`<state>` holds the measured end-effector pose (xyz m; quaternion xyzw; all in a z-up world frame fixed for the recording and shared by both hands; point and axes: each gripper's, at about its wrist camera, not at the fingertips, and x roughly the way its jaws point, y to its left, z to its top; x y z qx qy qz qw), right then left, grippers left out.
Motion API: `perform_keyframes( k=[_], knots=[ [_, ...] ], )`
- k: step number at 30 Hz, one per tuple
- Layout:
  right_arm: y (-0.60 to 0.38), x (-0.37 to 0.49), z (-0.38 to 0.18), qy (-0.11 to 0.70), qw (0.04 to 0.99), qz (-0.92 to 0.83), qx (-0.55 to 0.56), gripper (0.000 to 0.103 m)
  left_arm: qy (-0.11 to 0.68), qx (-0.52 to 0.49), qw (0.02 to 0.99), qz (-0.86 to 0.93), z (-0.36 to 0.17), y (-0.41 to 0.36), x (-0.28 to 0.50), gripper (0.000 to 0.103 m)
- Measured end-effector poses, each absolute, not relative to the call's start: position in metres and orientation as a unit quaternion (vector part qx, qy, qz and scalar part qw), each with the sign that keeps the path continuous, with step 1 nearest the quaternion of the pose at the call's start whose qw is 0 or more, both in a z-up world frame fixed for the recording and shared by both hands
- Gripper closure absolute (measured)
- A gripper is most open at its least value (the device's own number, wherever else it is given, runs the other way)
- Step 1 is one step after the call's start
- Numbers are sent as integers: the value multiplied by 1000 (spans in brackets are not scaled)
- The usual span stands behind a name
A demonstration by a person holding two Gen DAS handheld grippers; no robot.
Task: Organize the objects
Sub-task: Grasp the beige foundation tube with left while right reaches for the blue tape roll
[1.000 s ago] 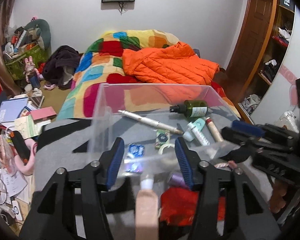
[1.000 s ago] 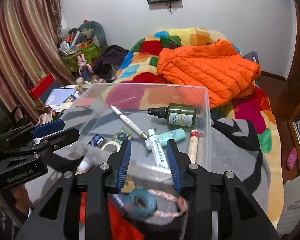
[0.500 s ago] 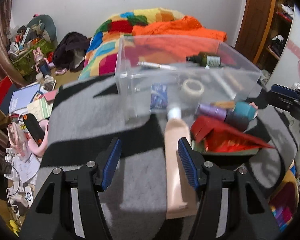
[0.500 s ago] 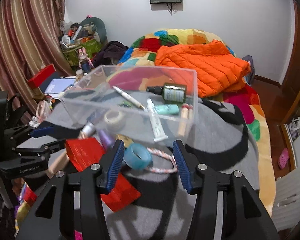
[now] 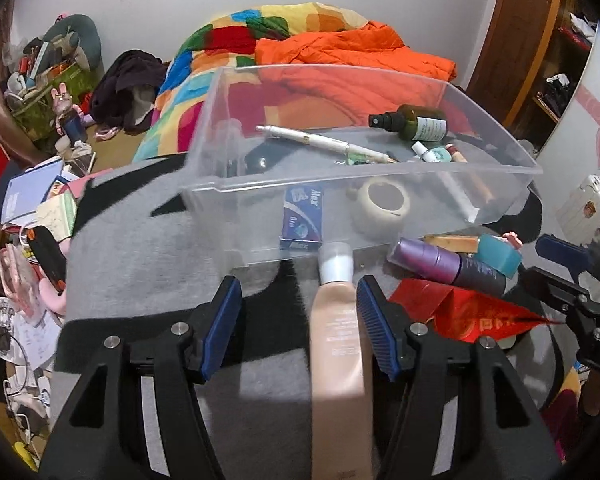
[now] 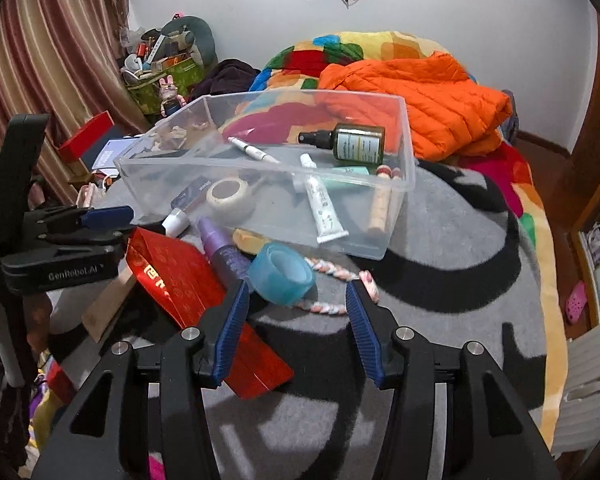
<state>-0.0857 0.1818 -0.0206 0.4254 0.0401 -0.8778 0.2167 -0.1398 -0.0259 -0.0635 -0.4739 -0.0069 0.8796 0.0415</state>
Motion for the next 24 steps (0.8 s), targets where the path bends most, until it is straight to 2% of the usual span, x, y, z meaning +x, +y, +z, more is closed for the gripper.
perform_keyframes(
  k=[4, 10, 12, 14, 15, 17, 19, 21, 24],
  knots=[
    [176, -93, -23, 44, 224, -874, 429, 56, 1, -475, 39, 879, -67, -18, -144, 43],
    [181, -105, -29, 1, 248, -859, 448, 56, 6, -488, 40, 872, -74, -14, -150, 43],
    [183, -108, -31, -17, 254, -854, 454, 56, 4, -486, 44, 873, -75, -14, -150, 50],
    [184, -109, -32, -26, 256, -852, 456, 56, 8, -488, 50, 872, -77, -11, -148, 73],
    [184, -110, -33, -29, 258, -850, 457, 56, 14, -488, 49, 871, -78, -10, -147, 74],
    [185, -110, -32, -35, 259, -851, 455, 65, 23, -480, 45, 876, -76, -8, -142, 76],
    [186, -110, -29, -41, 266, -850, 452, 84, 23, -477, 48, 877, -76, -8, -137, 77],
    [188, -108, -24, -35, 262, -855, 447, 91, 20, -476, 49, 878, -76, -11, -131, 77],
    [188, -104, -23, -15, 259, -856, 447, 92, 20, -475, 49, 878, -76, -17, -121, 79]
  ],
)
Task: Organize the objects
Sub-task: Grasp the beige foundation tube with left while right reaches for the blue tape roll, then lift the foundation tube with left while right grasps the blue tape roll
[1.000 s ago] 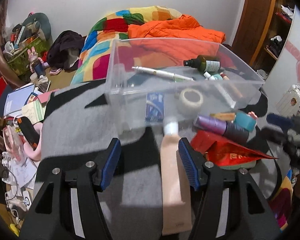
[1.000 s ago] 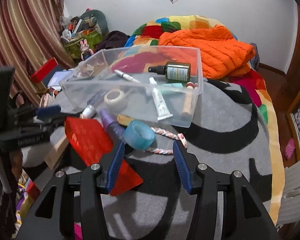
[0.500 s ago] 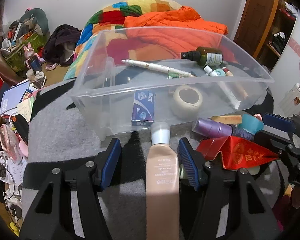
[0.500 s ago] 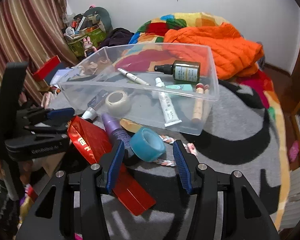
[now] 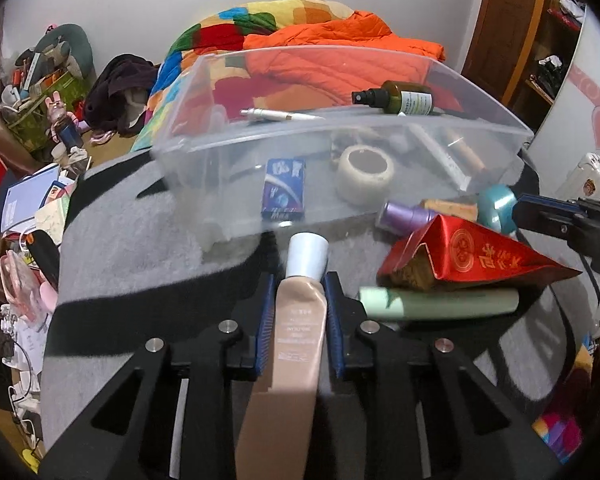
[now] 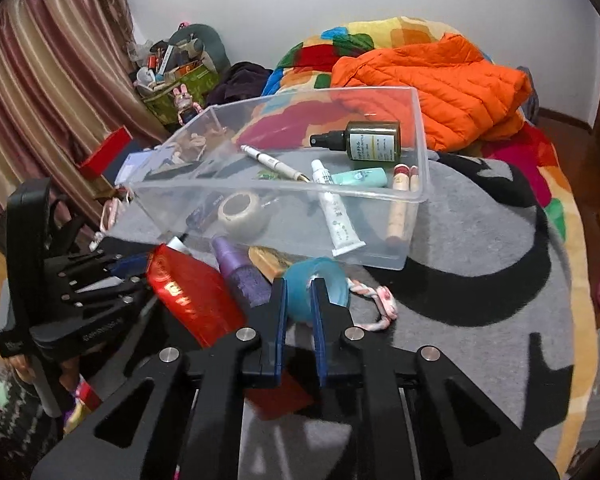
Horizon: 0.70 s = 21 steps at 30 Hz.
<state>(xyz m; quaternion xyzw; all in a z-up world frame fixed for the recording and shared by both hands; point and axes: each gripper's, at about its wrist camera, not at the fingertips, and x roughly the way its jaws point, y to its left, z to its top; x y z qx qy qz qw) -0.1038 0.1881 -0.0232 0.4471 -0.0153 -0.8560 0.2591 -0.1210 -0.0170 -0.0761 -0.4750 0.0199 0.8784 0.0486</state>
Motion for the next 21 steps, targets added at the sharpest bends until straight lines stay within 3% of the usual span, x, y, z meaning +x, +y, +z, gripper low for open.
perform_keyframes(
  k=[6, 9, 11, 13, 14, 21],
  knots=[
    [189, -89, -36, 37, 243, -853, 461, 92, 13, -475, 47, 878, -73, -33, -96, 79],
    [194, -89, -31, 24, 243, -855, 457, 91, 8, -477, 54, 877, -70, -37, -88, 79],
    [195, -91, -26, 15, 245, -858, 452, 82, 11, -472, 52, 880, -68, -37, -86, 79],
    [194, -96, -21, 3, 242, -862, 445, 57, 12, -467, 52, 883, -65, -36, -85, 79],
    [194, -98, -20, -2, 242, -864, 442, 53, 13, -465, 52, 884, -64, -35, -85, 78],
    [188, -125, -32, -30, 238, -852, 466, 52, 20, -469, 49, 882, -66, -33, -100, 76]
  ],
)
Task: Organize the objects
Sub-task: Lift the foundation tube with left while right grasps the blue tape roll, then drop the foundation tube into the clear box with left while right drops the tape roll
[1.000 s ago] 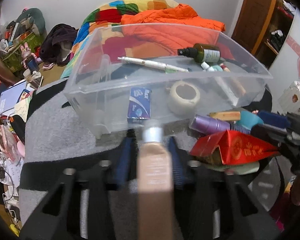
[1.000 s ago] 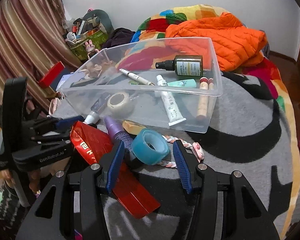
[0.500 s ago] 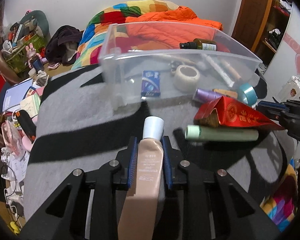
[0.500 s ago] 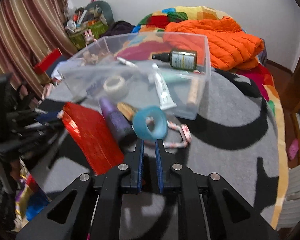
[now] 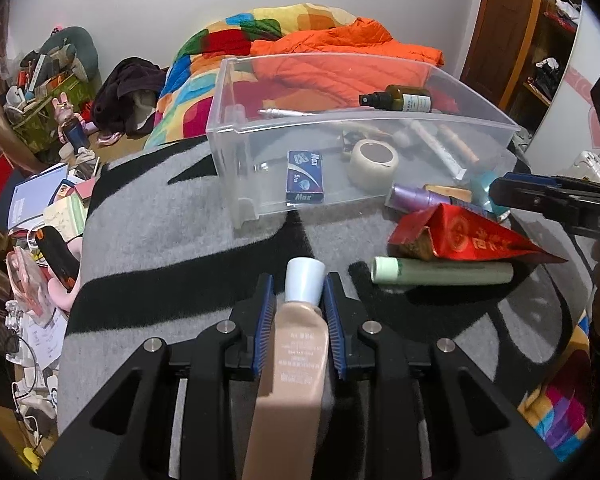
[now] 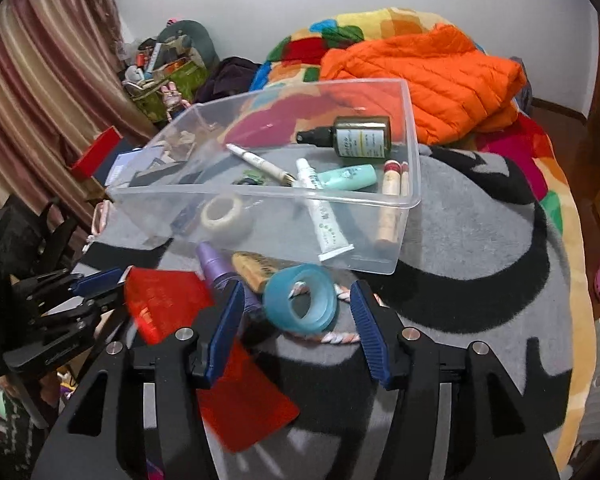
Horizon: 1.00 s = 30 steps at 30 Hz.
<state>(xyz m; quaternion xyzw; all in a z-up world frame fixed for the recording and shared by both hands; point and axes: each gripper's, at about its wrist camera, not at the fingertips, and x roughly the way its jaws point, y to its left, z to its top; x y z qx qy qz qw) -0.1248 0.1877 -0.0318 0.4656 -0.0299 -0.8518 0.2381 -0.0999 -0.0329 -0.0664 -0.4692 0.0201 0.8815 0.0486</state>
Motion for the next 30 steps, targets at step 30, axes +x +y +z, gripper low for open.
perform_keyframes(
  k=[30],
  knots=[
    [197, -89, 19, -27, 233, -891, 390, 66, -15, -346, 20, 938, 23, -45, -55, 83]
  ],
)
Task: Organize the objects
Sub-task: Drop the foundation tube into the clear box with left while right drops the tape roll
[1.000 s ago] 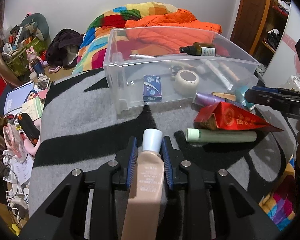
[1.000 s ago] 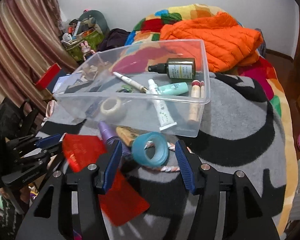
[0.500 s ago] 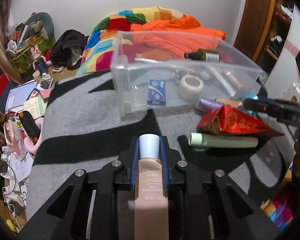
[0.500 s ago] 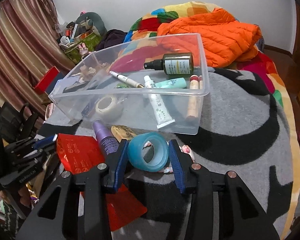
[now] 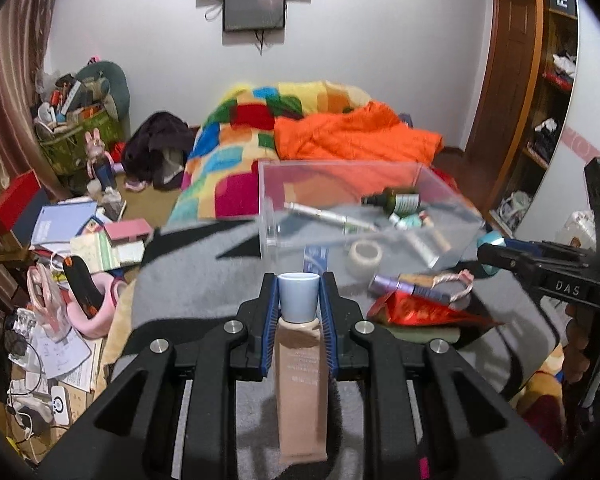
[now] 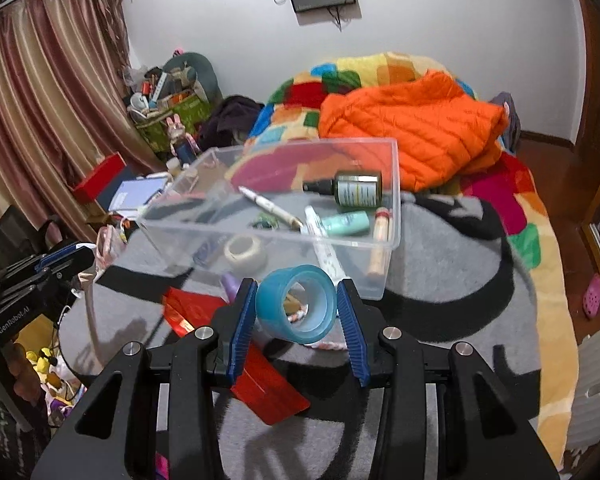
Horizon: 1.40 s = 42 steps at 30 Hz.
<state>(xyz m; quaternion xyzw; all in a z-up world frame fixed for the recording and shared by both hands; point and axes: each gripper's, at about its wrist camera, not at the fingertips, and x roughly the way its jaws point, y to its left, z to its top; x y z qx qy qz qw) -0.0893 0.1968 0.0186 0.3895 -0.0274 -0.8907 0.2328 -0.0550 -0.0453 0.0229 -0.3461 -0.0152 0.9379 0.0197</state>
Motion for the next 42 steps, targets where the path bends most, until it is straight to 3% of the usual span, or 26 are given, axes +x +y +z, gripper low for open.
perform_keyframes(
  k=[27, 42],
  knots=[
    [180, -115, 71, -27, 239, -913, 329, 66, -57, -254, 26, 965, 115, -39, -106, 83],
    [149, -170, 18, 12, 222, -888, 402, 66, -70, -326, 10, 943, 54, -41, -169, 83]
  ],
)
